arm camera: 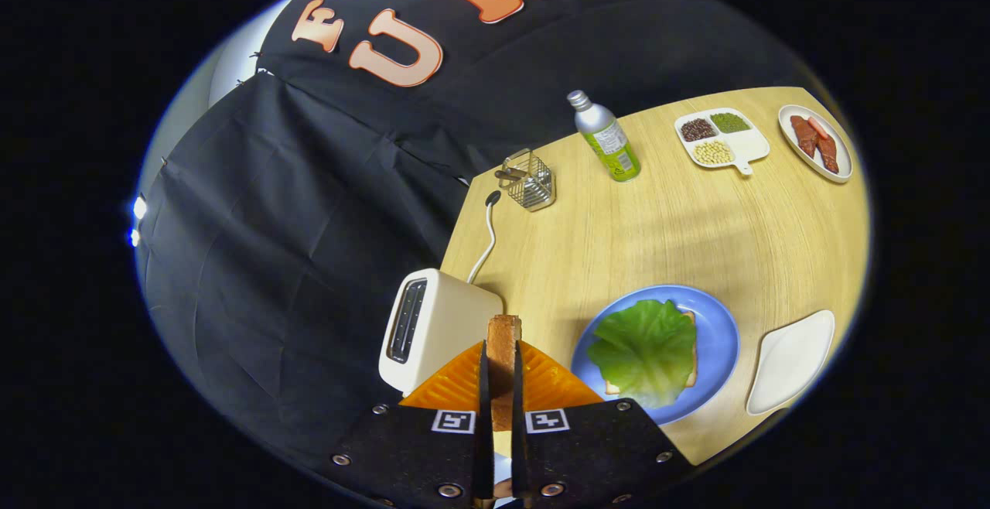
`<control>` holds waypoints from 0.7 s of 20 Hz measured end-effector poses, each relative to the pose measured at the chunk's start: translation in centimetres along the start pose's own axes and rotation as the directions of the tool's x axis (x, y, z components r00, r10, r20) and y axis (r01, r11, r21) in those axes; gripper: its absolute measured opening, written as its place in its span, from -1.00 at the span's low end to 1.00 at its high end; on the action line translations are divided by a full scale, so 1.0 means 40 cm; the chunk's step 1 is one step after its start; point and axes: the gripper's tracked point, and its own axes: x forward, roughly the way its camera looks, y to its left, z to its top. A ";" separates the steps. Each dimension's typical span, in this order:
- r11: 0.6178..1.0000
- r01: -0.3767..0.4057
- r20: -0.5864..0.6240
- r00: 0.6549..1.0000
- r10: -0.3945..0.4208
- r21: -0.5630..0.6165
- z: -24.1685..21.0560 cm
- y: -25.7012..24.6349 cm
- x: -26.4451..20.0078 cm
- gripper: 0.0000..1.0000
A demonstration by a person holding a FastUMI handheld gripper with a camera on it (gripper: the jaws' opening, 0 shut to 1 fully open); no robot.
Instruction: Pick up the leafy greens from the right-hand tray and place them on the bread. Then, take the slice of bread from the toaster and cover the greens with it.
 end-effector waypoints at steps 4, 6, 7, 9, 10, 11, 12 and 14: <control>0.999 0.009 -0.005 1.000 -0.009 0.032 -0.021 -0.077 0.002 -0.81; 0.999 0.024 -0.006 1.000 -0.024 0.043 -0.028 -0.122 0.009 -0.81; 0.998 0.035 -0.005 0.999 -0.035 0.044 -0.028 -0.142 0.015 -0.82; 0.997 0.054 -0.010 0.998 -0.054 0.048 -0.041 -0.191 0.022 -0.81; 0.996 0.065 -0.011 0.998 -0.065 0.055 -0.045 -0.217 0.033 -0.81; 0.995 0.077 -0.020 0.997 -0.076 0.064 -0.055 -0.245 0.042 -0.81; 0.994 0.077 -0.023 0.997 -0.076 0.077 -0.060 -0.261 0.045 -0.82; 0.993 0.088 -0.021 0.996 -0.087 0.075 -0.065 -0.290 0.056 -0.81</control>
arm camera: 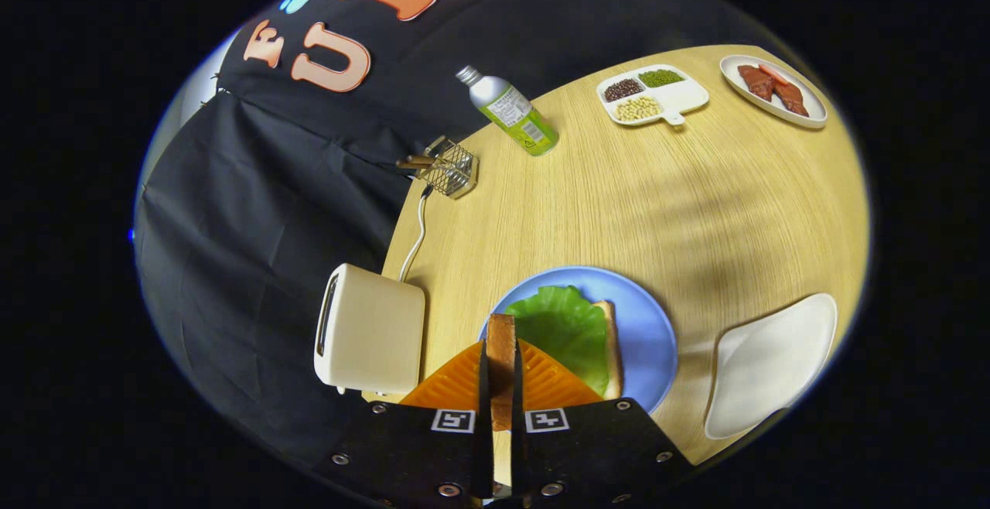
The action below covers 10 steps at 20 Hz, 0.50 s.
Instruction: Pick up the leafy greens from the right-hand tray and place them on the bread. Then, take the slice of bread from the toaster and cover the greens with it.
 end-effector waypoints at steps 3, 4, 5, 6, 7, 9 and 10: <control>0.997 0.076 0.003 0.997 -0.076 -0.026 -0.007 -0.064 0.013 -0.81; 0.997 0.079 0.004 0.997 -0.079 -0.023 -0.007 -0.073 0.018 -0.81; 0.996 0.084 0.008 0.996 -0.084 -0.023 -0.008 -0.078 0.023 -0.81; 0.996 0.090 0.014 0.996 -0.090 -0.027 -0.008 -0.088 0.028 -0.81; 0.995 0.097 0.021 0.995 -0.096 -0.038 -0.010 -0.094 0.034 -0.81; 0.991 0.118 0.036 0.993 -0.115 -0.070 -0.012 -0.109 0.039 -0.82; 0.988 0.127 0.048 0.991 -0.123 -0.089 -0.010 -0.113 0.042 -0.77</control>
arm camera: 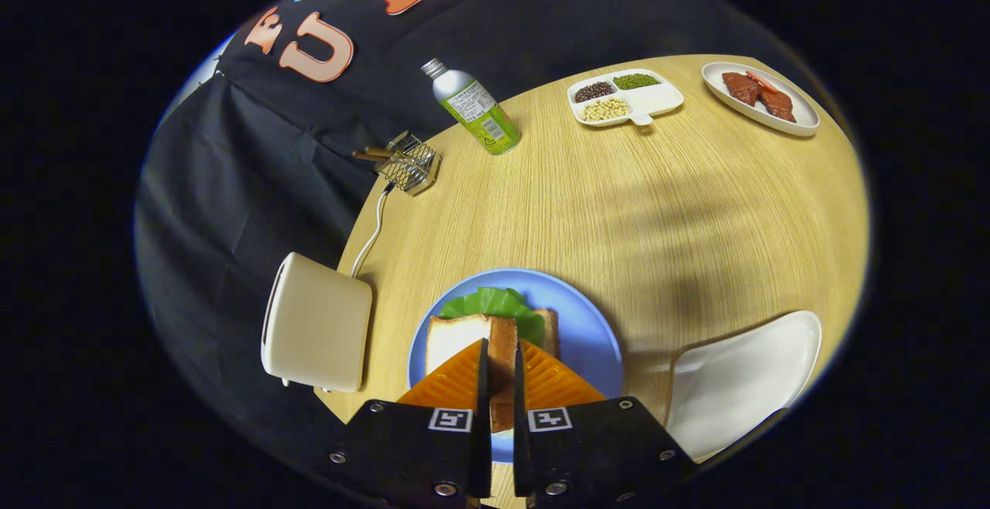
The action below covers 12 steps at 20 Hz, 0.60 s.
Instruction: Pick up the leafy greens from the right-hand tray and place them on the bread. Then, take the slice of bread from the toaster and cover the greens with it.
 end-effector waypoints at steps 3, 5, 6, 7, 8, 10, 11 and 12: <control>0.996 0.038 0.053 0.998 -0.034 -0.080 0.009 -0.010 0.004 -0.64; 0.988 0.073 0.075 0.995 -0.063 -0.139 0.006 -0.018 0.009 -0.49; 0.982 0.092 0.086 0.993 -0.079 -0.167 0.007 -0.022 0.013 -0.40; 0.975 0.111 0.096 0.991 -0.094 -0.190 0.009 -0.029 0.017 -0.35; 0.971 0.126 0.102 0.989 -0.107 -0.204 0.010 -0.034 0.020 -0.26; 0.962 0.151 0.139 0.983 -0.121 -0.227 0.027 -0.030 0.011 -0.17; 0.957 0.166 0.163 0.978 -0.129 -0.237 0.037 -0.029 0.001 -0.16; 0.953 0.177 0.189 0.973 -0.133 -0.245 0.051 -0.025 -0.014 -0.12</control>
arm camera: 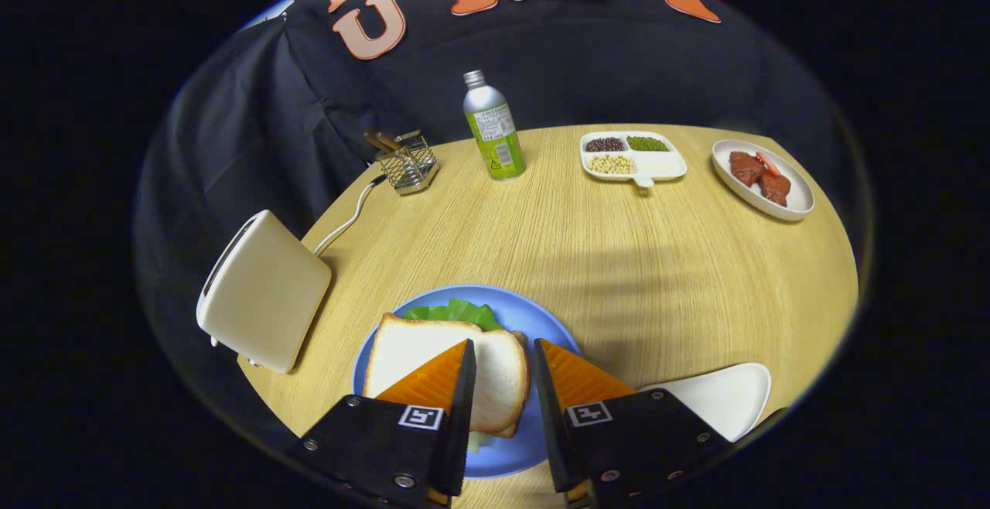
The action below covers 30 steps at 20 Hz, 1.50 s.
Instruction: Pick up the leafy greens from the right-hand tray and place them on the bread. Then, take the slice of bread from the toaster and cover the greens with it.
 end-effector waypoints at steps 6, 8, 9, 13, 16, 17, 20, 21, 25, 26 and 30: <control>0.994 0.072 0.209 0.976 -0.053 -0.082 0.139 0.008 -0.151 0.17; 0.988 0.096 0.314 0.948 -0.053 -0.123 0.199 0.015 -0.220 0.30; 0.983 0.114 0.359 0.932 -0.057 -0.141 0.223 0.018 -0.258 0.34; 0.971 0.165 0.530 0.846 -0.050 -0.171 0.297 0.046 -0.423 0.64; 0.969 0.181 0.646 0.763 -0.029 -0.170 0.341 0.071 -0.549 0.70; 0.969 0.178 0.680 0.733 -0.013 -0.173 0.351 0.085 -0.586 0.71; 0.963 0.192 0.753 0.657 0.019 -0.191 0.359 0.110 -0.697 0.84; 0.960 0.203 0.777 0.630 0.023 -0.193 0.362 0.117 -0.731 0.86; 0.943 0.286 0.825 0.564 -0.023 -0.169 0.366 0.104 -0.816 0.92; 0.938 0.307 0.832 0.553 -0.037 -0.163 0.365 0.097 -0.833 0.93; 0.925 0.353 0.849 0.524 -0.073 -0.139 0.339 0.078 -0.878 0.96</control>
